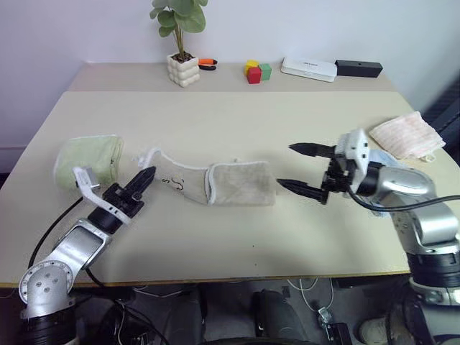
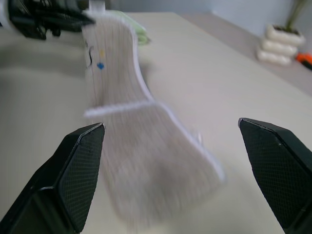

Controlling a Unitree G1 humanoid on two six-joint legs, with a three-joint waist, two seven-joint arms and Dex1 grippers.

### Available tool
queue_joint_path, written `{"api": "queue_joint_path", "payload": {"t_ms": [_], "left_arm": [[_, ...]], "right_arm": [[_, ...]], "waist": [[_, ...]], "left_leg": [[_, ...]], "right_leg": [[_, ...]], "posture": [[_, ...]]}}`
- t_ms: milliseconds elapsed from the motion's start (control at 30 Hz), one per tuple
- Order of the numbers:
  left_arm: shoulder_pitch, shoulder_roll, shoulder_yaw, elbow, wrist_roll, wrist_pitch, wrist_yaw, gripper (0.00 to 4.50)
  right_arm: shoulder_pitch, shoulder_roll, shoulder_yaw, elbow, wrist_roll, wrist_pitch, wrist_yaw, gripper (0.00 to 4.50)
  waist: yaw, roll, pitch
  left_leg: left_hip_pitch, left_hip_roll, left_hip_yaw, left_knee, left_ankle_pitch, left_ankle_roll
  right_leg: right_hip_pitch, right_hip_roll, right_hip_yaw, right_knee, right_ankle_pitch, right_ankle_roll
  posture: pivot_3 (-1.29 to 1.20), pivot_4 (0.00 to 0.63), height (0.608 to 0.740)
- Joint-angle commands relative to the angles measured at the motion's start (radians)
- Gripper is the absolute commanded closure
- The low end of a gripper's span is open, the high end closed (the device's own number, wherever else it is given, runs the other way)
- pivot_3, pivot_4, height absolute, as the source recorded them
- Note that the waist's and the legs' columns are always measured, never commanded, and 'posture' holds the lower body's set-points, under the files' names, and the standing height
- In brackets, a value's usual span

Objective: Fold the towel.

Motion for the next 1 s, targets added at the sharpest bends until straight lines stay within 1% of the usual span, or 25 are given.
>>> {"api": "queue_joint_path", "payload": {"t_ms": [33, 133, 200, 233, 267, 333, 400, 500, 633, 733, 800, 867, 1000], "left_arm": [[-0.09, 0.021, -0.111, -0.041, 0.149, -0.02, -0.14, 4.44], [-0.166, 0.008, -0.213, -0.021, 0.263, -0.033, -0.23, 4.44], [-0.248, -0.036, -0.304, 0.028, 0.354, -0.05, -0.264, 4.44], [-0.273, -0.053, -0.33, 0.044, 0.385, -0.056, -0.278, 4.44], [-0.296, -0.069, -0.352, 0.058, 0.408, -0.057, -0.298, 4.44], [-0.361, -0.134, -0.424, 0.115, 0.466, -0.066, -0.329, 4.44], [-0.395, -0.163, -0.473, 0.158, 0.508, -0.046, -0.366, 4.44], [-0.432, -0.201, -0.509, 0.23, 0.562, -0.048, -0.415, 4.44], [-0.491, -0.226, -0.547, 0.318, 0.637, -0.055, -0.492, 4.44], [-0.543, -0.251, -0.573, 0.418, 0.725, -0.067, -0.497, 4.44], [-0.548, -0.265, -0.583, 0.437, 0.748, -0.069, -0.533, 4.44], [-0.551, -0.277, -0.618, 0.459, 0.803, -0.081, -0.55, 4.44], [-0.546, -0.301, -0.663, 0.473, 0.865, -0.071, -0.579, 4.44]], "right_arm": [[0.024, -0.021, -0.07, -0.01, 0.058, -0.007, 0.023, 0.0], [0.047, -0.024, -0.075, -0.013, 0.054, -0.014, 0.017, 0.0], [0.062, -0.028, -0.082, -0.025, 0.056, -0.016, 0.011, 0.0], [0.066, -0.03, -0.085, -0.029, 0.056, -0.017, 0.009, 0.0], [0.066, -0.03, -0.087, -0.034, 0.056, -0.016, 0.002, 0.0], [0.075, -0.035, -0.101, -0.047, 0.053, -0.016, -0.014, 0.0], [0.088, -0.039, -0.112, -0.065, 0.057, -0.012, -0.027, 0.0], [0.113, -0.04, -0.132, -0.09, 0.065, -0.006, -0.045, 0.0], [0.147, -0.037, -0.146, -0.127, 0.077, 0.002, -0.063, 0.0], [0.167, -0.035, -0.186, -0.157, 0.135, 0.035, -0.073, 0.0], [0.178, -0.039, -0.21, -0.171, 0.172, 0.053, -0.073, 0.0], [0.195, -0.042, -0.219, -0.188, 0.197, 0.071, -0.071, 0.0], [0.213, -0.038, -0.216, -0.216, 0.211, 0.08, -0.08, 0.0]], "waist": [[0.0, 0.001, 0.0], [-0.001, 0.001, 0.0], [0.001, 0.001, 0.0], [0.004, 0.001, 0.0], [0.003, 0.001, 0.0], [0.003, 0.001, 0.0], [0.004, 0.001, 0.0], [0.001, 0.001, 0.0], [0.001, 0.001, 0.0], [0.006, 0.001, 0.0], [0.004, 0.001, 0.0], [0.004, 0.001, 0.0], [0.004, 0.001, 0.0]], "left_leg": [[0.0, 0.0, 0.0, -0.001, 0.0, 0.0], [0.0, 0.0, 0.001, -0.001, 0.0, 0.0], [0.0, 0.0, 0.001, -0.002, 0.0, 0.0], [-0.001, 0.0, 0.001, -0.001, 0.0, 0.0], [-0.001, -0.001, 0.0, -0.001, 0.0, 0.0], [-0.001, -0.001, 0.0, -0.001, 0.0, 0.0], [-0.001, -0.001, 0.0, -0.001, 0.0, 0.0], [-0.001, -0.001, -0.001, -0.001, 0.0, 0.001], [-0.001, 0.0, -0.002, -0.002, 0.0, 0.001], [-0.001, -0.001, -0.002, -0.001, 0.0, 0.001], [-0.001, -0.001, -0.002, -0.001, 0.0, 0.001], [-0.001, -0.001, -0.002, -0.001, 0.0, 0.001], [-0.001, -0.001, -0.003, -0.002, 0.0, 0.001]], "right_leg": [[0.0, 0.0, 0.0, 0.0, 0.0, 0.0], [0.0, 0.001, 0.001, -0.002, 0.0, 0.0], [0.0, 0.001, 0.001, -0.002, 0.0, 0.001], [0.0, 0.002, 0.001, -0.002, 0.0, 0.001], [0.001, 0.002, 0.001, -0.003, 0.0, 0.001], [0.001, 0.002, 0.001, -0.003, 0.001, 0.001], [0.001, 0.002, 0.001, -0.003, 0.001, 0.002], [0.001, 0.003, 0.001, -0.003, 0.001, 0.003], [0.001, 0.004, 0.001, -0.003, 0.002, 0.004], [0.001, 0.004, 0.001, -0.003, 0.002, 0.004], [0.001, 0.004, 0.001, -0.004, 0.001, 0.002], [0.001, 0.003, 0.001, -0.004, 0.001, 0.003], [0.001, 0.004, 0.001, -0.004, 0.001, 0.003]], "posture": [[0.0, 0.15, 0.735], [0.0, 0.15, 0.735], [0.0, 0.15, 0.735], [0.0, 0.15, 0.735], [0.0, 0.15, 0.735], [0.0, 0.15, 0.735], [0.0, 0.15, 0.735], [0.0, 0.15, 0.735], [0.0, 0.15, 0.735], [0.0, 0.15, 0.735], [0.0, 0.15, 0.735], [0.0, 0.15, 0.735], [0.0, 0.15, 0.735]]}}
